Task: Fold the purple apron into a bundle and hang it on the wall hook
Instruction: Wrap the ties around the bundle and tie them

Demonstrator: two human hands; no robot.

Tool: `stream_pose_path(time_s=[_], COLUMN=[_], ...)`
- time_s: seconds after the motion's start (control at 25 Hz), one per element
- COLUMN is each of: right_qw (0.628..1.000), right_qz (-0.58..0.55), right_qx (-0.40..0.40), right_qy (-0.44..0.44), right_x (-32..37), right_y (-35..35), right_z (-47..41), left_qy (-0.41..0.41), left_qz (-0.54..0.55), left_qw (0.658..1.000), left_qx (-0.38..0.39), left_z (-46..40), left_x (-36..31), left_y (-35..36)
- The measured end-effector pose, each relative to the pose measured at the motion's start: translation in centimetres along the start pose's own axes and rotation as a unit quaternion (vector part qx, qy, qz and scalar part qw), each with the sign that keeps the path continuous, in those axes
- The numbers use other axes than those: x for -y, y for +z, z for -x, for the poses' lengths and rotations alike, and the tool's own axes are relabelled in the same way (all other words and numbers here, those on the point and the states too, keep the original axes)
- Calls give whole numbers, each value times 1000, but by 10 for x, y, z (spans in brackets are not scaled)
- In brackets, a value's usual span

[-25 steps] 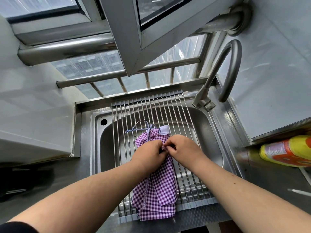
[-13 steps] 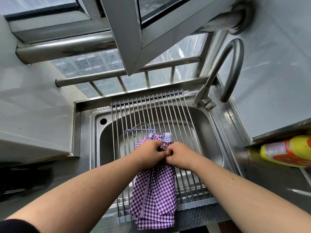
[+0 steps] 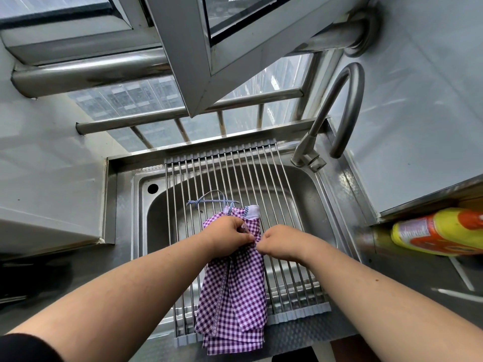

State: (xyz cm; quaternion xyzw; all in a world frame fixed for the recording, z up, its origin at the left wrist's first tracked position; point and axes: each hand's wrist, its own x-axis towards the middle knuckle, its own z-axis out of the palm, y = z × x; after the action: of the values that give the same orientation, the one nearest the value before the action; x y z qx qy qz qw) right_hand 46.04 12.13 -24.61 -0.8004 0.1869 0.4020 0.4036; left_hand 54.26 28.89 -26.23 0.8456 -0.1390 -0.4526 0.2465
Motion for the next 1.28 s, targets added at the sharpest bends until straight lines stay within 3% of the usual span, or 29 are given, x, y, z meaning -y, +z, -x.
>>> stream_pose_path(time_s=[0.12,0.32,0.56,0.68,0.92,1.16,1.28], right_qw=[997,976,958,960,939,938,889], right_qz=[81,154,182,69,-245,-309,-450], right_qx=[4,-147,-200,-228,-174,-81,-32], right_qy=[1,-38,-99,-146,-168,-135,-79], right_x=[-3,3,4,-8,-34,-57,-65], right_y=[0,12,21,19,42,37,33], right_z=[1,12,2,4,-1,-12,-8], left_qy=[-4,7,7,5,-14,0,2], left_qz=[5,9,-17,-20,72,69,75], left_qw=[1000,1000,1000,1000,997,998,997], left_qx=[2,-11,-12,-9,8,1,-35], left_z=[0,-1,-1,-2,-1,2,5], left_x=[0,-2,-2,-1,2,8,6], left_y=[1,3,5,4,0,-7,-6])
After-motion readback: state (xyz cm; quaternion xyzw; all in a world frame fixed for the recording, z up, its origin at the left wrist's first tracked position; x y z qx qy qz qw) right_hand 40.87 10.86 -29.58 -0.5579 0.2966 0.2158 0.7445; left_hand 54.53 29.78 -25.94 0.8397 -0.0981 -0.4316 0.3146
